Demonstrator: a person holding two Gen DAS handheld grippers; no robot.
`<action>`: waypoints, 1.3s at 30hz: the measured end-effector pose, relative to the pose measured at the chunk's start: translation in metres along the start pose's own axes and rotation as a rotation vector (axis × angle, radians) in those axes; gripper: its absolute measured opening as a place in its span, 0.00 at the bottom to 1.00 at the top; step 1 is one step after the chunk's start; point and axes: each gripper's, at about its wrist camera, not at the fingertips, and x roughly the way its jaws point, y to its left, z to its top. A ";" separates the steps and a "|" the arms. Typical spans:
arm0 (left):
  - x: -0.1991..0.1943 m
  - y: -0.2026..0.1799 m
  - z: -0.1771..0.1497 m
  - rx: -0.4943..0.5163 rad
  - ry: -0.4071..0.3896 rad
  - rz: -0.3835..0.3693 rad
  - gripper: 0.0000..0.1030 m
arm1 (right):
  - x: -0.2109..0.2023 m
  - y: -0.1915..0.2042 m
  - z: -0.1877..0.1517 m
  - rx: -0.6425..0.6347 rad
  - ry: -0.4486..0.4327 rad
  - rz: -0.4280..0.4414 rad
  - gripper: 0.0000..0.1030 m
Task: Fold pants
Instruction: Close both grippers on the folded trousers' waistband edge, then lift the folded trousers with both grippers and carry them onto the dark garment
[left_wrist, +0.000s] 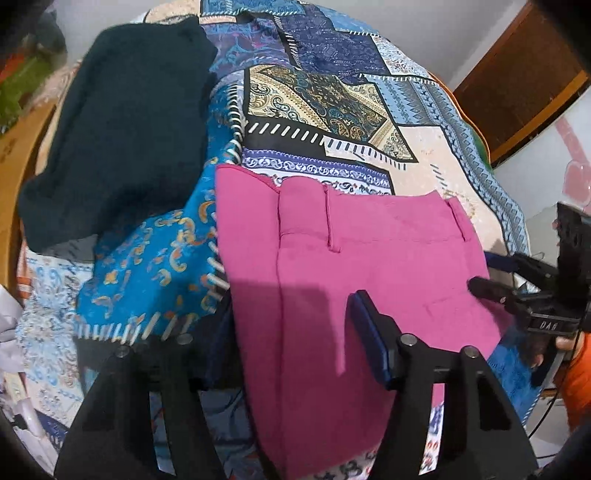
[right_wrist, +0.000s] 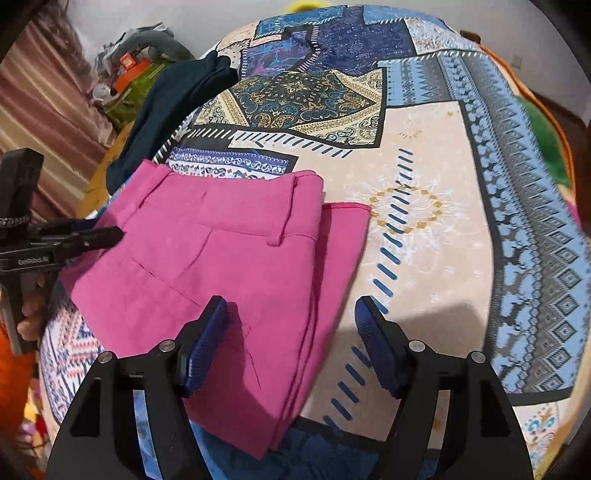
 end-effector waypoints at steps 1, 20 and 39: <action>0.003 0.001 0.002 -0.007 0.005 -0.006 0.60 | 0.002 0.000 0.001 0.002 0.002 0.005 0.67; -0.026 -0.017 0.005 0.028 -0.122 0.071 0.13 | -0.022 0.014 0.019 -0.019 -0.102 0.012 0.10; -0.145 0.044 0.048 -0.051 -0.424 0.159 0.12 | -0.066 0.105 0.113 -0.167 -0.346 0.050 0.10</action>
